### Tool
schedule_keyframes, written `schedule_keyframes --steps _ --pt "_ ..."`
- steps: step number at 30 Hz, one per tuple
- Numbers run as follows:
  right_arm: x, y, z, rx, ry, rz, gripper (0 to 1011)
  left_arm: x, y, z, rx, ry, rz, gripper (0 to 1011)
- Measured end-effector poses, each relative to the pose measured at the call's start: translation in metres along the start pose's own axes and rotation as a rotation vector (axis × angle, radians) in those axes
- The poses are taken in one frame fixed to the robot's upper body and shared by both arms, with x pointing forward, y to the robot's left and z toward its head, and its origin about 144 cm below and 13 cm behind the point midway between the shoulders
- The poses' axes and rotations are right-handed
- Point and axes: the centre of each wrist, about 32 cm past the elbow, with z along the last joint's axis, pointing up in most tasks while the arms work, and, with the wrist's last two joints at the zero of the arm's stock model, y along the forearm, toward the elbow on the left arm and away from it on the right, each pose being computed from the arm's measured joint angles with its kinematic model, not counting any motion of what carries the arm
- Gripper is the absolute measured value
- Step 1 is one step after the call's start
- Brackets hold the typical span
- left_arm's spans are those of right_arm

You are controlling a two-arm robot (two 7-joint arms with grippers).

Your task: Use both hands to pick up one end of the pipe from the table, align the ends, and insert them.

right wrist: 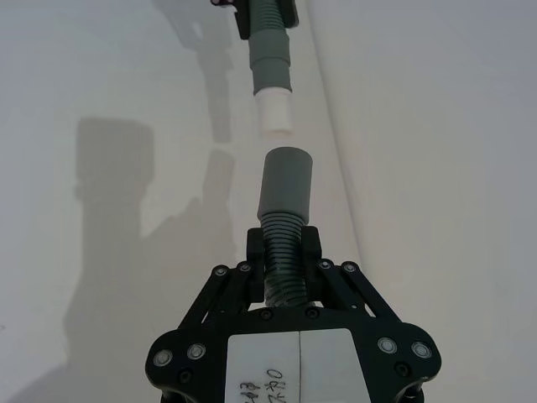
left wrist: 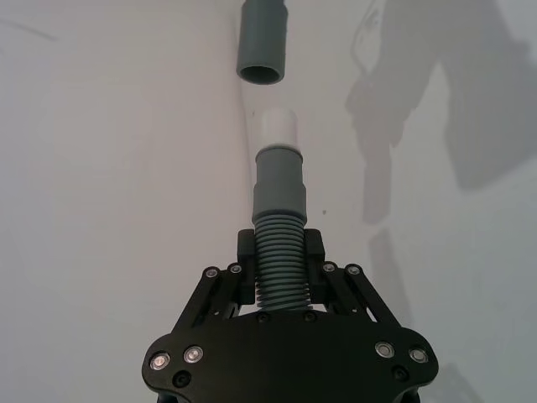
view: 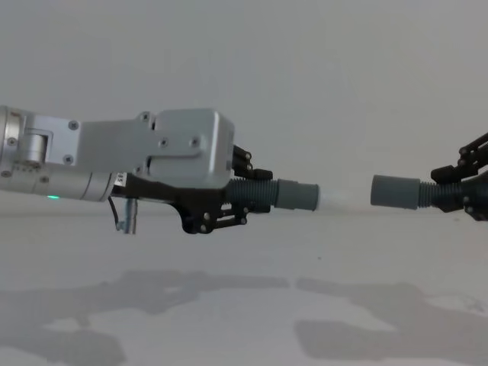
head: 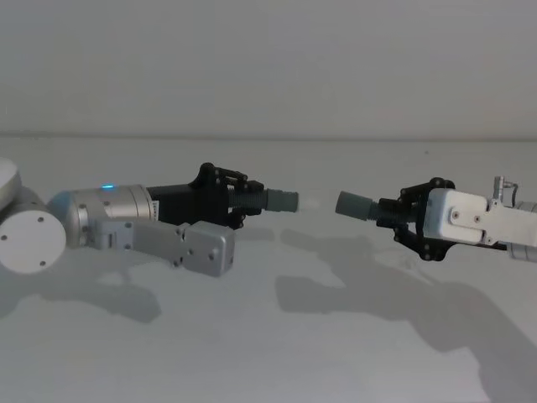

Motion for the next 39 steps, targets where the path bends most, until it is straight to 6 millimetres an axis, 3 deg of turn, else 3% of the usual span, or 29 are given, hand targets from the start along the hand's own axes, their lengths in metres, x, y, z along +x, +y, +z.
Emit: schedule_keyframes --steps 12,39 --pt "0.001 0.002 0.003 0.02 -0.03 0.048 247 0.007 0.003 -0.007 -0.027 -0.106 -0.033 329" --pt "-0.002 0.018 0.006 0.015 -0.003 0.05 247 0.011 0.004 -0.011 -0.041 -0.156 -0.05 329"
